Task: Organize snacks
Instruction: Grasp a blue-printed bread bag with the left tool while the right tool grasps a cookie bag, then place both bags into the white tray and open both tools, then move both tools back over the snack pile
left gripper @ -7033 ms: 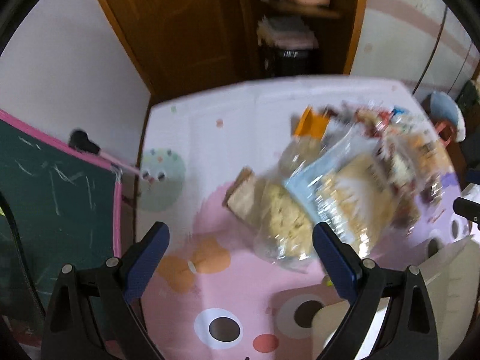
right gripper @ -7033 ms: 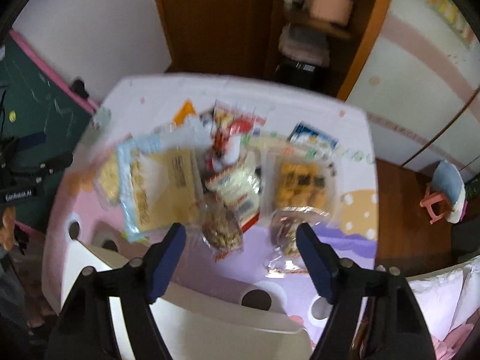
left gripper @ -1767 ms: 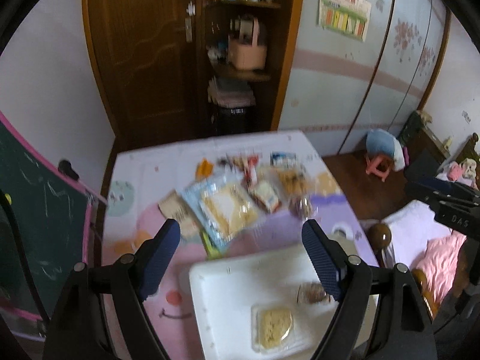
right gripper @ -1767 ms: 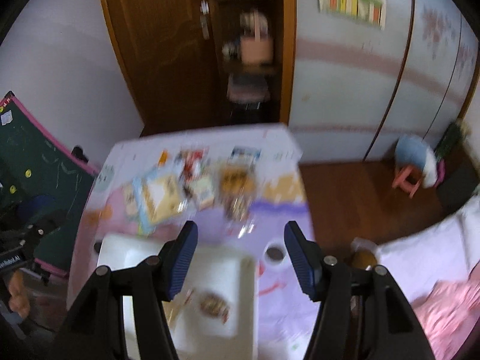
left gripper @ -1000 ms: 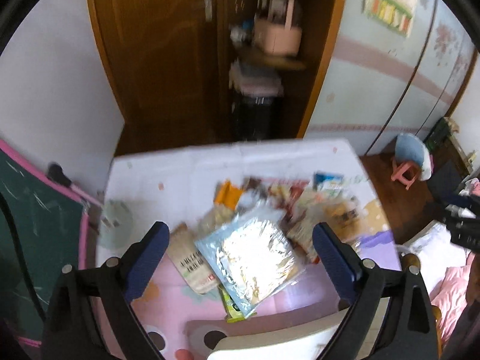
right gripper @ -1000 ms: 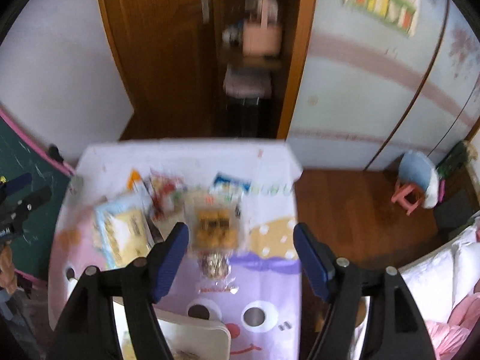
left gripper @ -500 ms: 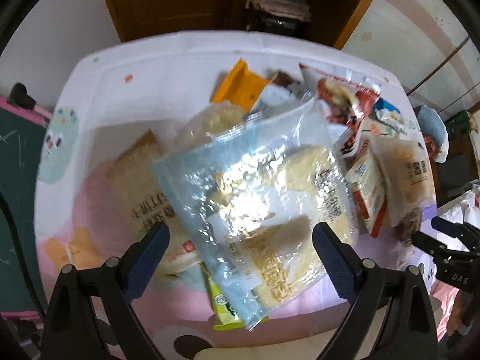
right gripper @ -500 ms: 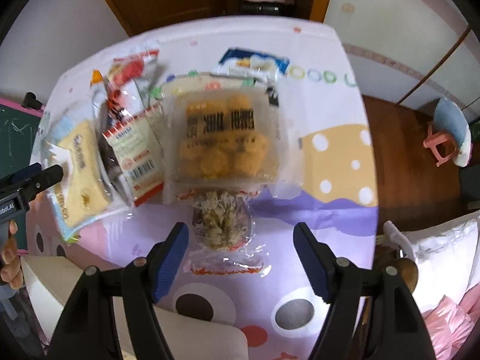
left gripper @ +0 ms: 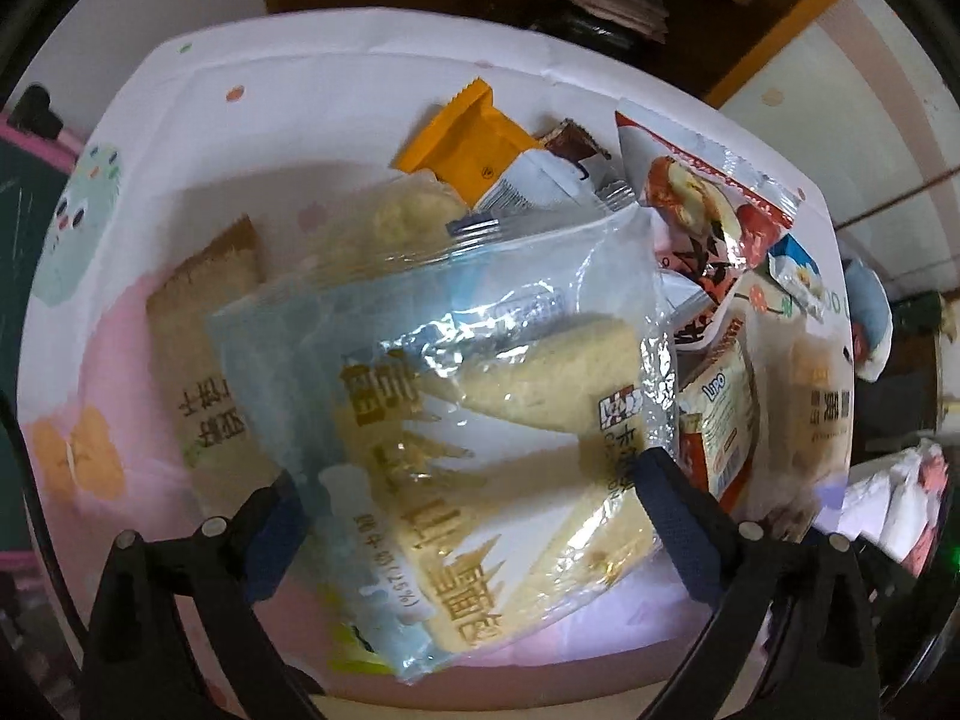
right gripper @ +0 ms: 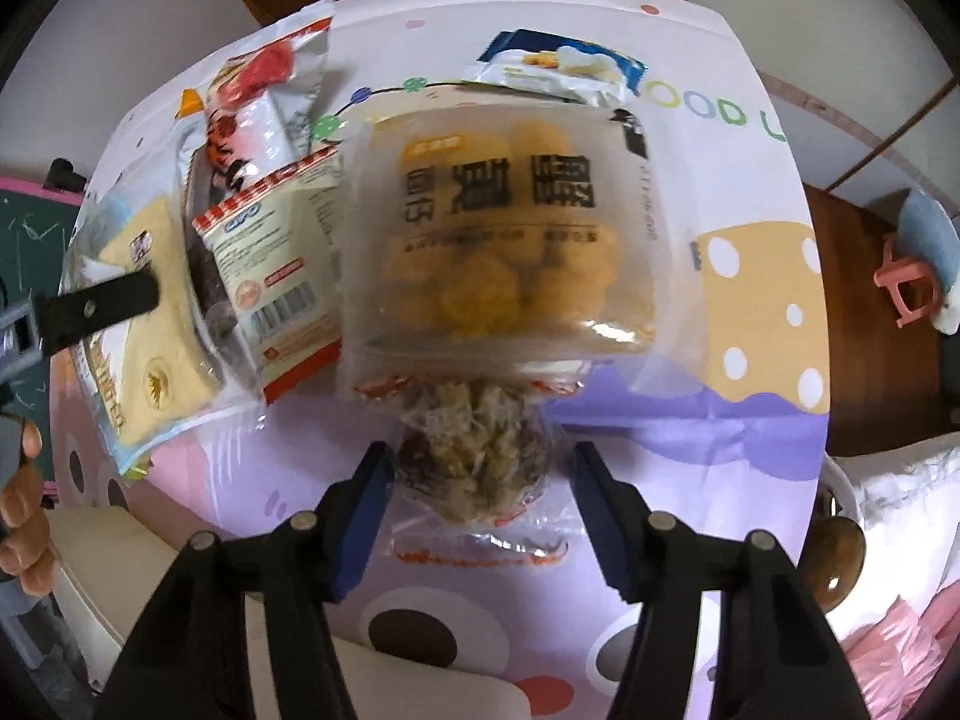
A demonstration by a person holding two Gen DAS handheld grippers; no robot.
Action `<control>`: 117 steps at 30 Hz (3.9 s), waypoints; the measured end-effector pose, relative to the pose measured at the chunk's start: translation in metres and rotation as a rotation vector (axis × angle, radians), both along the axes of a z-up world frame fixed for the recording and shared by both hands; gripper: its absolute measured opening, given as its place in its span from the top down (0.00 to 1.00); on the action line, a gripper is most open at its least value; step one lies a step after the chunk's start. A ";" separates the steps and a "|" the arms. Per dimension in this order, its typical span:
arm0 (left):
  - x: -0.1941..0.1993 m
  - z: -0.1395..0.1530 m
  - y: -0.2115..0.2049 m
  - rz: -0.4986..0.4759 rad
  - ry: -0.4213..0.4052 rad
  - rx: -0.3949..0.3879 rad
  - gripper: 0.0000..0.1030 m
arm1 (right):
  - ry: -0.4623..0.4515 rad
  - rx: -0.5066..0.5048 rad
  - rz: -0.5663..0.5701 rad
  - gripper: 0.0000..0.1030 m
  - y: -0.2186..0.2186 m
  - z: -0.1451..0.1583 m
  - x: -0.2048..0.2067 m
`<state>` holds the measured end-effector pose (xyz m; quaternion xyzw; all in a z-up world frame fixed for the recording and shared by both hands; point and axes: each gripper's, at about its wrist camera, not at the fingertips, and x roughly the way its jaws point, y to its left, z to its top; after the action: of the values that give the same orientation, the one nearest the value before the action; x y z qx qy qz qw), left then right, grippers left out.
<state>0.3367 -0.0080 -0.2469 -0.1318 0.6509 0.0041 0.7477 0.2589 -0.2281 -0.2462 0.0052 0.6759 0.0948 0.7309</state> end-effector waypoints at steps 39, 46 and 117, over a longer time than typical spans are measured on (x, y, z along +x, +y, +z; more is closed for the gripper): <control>-0.282 0.279 0.027 -0.345 -0.670 -0.049 0.76 | -0.623 0.116 -0.007 0.49 0.014 0.243 -0.209; -0.329 0.212 0.011 -0.378 -0.571 -0.029 0.76 | -0.562 0.052 -0.022 0.48 0.031 0.196 -0.261; -0.297 0.123 -0.025 -0.388 -0.323 0.070 0.27 | -0.296 0.014 -0.063 0.44 0.027 0.102 -0.233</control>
<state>0.0400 -0.0333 -0.1243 0.0227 0.5356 -0.1381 0.8328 0.0261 -0.2011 -0.1446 0.0175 0.5596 0.0762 0.8251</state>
